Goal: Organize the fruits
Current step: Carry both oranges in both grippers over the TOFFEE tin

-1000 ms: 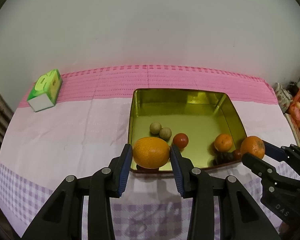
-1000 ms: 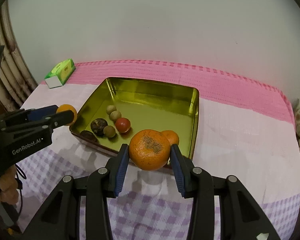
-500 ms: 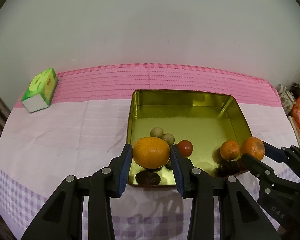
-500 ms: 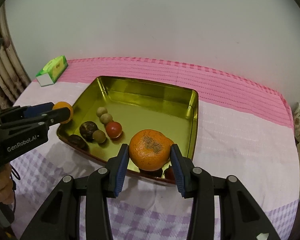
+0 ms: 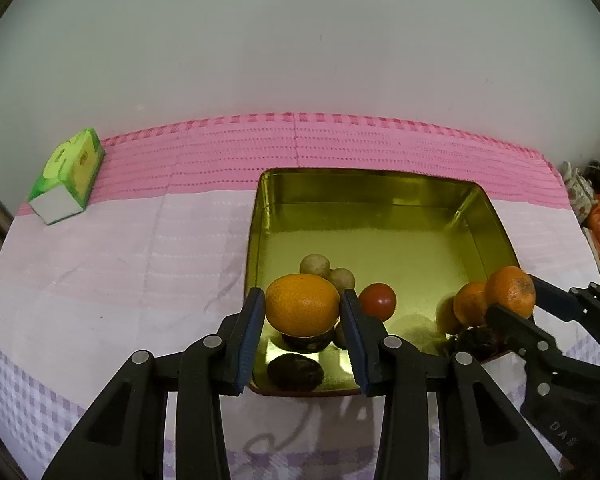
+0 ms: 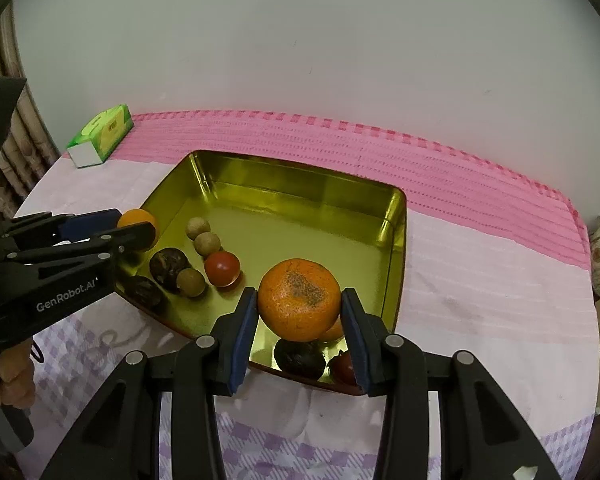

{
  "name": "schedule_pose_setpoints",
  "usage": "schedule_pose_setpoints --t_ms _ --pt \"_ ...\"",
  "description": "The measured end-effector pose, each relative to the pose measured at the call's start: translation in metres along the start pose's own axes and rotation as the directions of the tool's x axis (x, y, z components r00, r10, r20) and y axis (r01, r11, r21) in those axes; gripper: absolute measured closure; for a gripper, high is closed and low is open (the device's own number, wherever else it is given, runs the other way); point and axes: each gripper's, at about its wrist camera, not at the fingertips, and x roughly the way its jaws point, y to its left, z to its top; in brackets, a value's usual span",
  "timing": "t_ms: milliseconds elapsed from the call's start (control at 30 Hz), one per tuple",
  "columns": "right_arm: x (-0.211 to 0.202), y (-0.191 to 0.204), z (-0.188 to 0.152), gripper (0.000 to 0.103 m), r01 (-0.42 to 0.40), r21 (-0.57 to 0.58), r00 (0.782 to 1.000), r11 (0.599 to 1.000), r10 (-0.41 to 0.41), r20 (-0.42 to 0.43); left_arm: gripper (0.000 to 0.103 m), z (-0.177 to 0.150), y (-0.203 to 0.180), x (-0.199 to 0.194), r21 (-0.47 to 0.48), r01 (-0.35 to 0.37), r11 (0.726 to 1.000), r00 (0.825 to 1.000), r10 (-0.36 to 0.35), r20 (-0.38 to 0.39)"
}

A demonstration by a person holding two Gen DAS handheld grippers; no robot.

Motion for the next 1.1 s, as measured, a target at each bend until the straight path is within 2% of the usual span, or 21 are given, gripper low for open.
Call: schedule_pose_setpoints --t_ms 233,767,1100 --pt "0.012 0.001 -0.001 0.064 -0.014 -0.003 0.999 1.000 0.014 -0.029 0.063 0.000 -0.008 0.010 0.017 0.023 1.000 0.999 -0.023 -0.026" --pt "0.029 -0.002 0.002 0.064 -0.018 0.013 0.998 1.000 0.019 -0.054 0.063 0.006 -0.019 0.022 0.056 -0.029 0.998 0.999 0.031 -0.024" --pt "0.029 -0.003 0.000 0.062 -0.021 0.012 0.998 1.000 0.022 -0.052 0.063 0.006 -0.017 0.019 0.051 -0.030 0.998 0.999 0.031 -0.027"
